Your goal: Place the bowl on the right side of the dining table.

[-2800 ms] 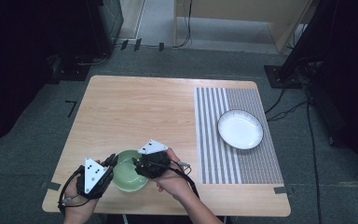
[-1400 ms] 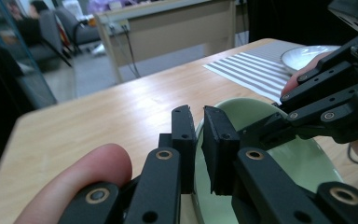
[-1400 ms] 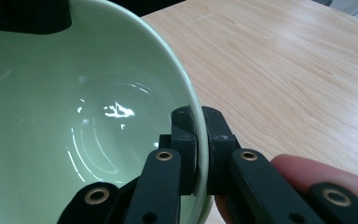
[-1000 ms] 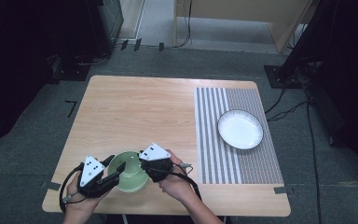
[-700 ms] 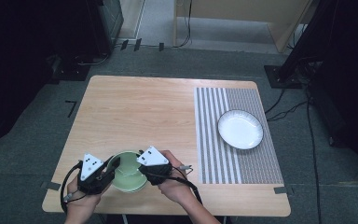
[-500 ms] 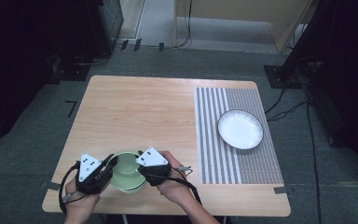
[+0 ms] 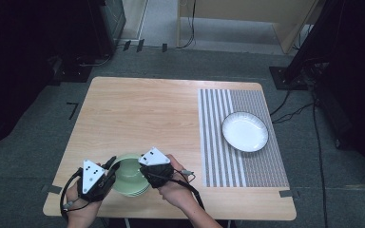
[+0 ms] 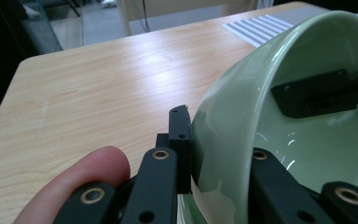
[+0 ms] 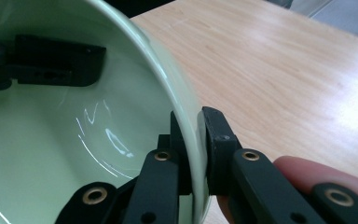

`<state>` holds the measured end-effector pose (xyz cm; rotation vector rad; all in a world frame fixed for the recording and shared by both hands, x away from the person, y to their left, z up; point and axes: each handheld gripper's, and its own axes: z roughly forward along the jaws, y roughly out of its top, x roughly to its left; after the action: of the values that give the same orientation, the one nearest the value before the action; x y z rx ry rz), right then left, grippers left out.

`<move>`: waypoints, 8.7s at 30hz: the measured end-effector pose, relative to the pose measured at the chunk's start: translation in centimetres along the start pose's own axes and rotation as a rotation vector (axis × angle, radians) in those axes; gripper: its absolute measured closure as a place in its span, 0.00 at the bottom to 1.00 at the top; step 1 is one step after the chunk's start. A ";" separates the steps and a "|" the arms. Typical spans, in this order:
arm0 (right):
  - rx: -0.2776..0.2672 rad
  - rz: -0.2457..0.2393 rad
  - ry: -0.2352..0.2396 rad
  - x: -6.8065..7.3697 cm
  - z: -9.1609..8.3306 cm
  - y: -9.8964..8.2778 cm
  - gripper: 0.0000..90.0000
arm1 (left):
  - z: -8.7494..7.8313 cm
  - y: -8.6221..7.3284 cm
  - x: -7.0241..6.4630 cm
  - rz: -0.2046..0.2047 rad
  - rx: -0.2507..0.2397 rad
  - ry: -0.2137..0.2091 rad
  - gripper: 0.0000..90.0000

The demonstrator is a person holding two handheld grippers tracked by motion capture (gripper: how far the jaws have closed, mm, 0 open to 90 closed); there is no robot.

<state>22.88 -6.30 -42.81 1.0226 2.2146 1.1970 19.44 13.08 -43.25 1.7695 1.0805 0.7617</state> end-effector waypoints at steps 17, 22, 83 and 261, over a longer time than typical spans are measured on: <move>-0.063 0.032 0.005 -0.2 -1.2 0.4 0.95 | -1.9 -0.1 1.7 -0.110 -0.211 -0.119 0.10; -0.084 0.052 -0.023 -0.9 -1.7 0.6 0.95 | -2.4 -0.5 3.2 -0.206 -0.241 -0.142 0.00; -0.156 0.191 -0.115 -6.3 -5.2 0.6 0.95 | 3.0 -7.7 9.3 -0.195 0.166 0.059 0.00; -0.032 0.802 -0.564 -32.2 -9.3 -13.9 0.93 | 4.8 -7.9 8.8 -0.143 0.371 0.126 0.00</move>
<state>31.83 -40.91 -48.89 2.0367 1.3603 1.0219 24.43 20.93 -51.95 1.9418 1.4929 0.6192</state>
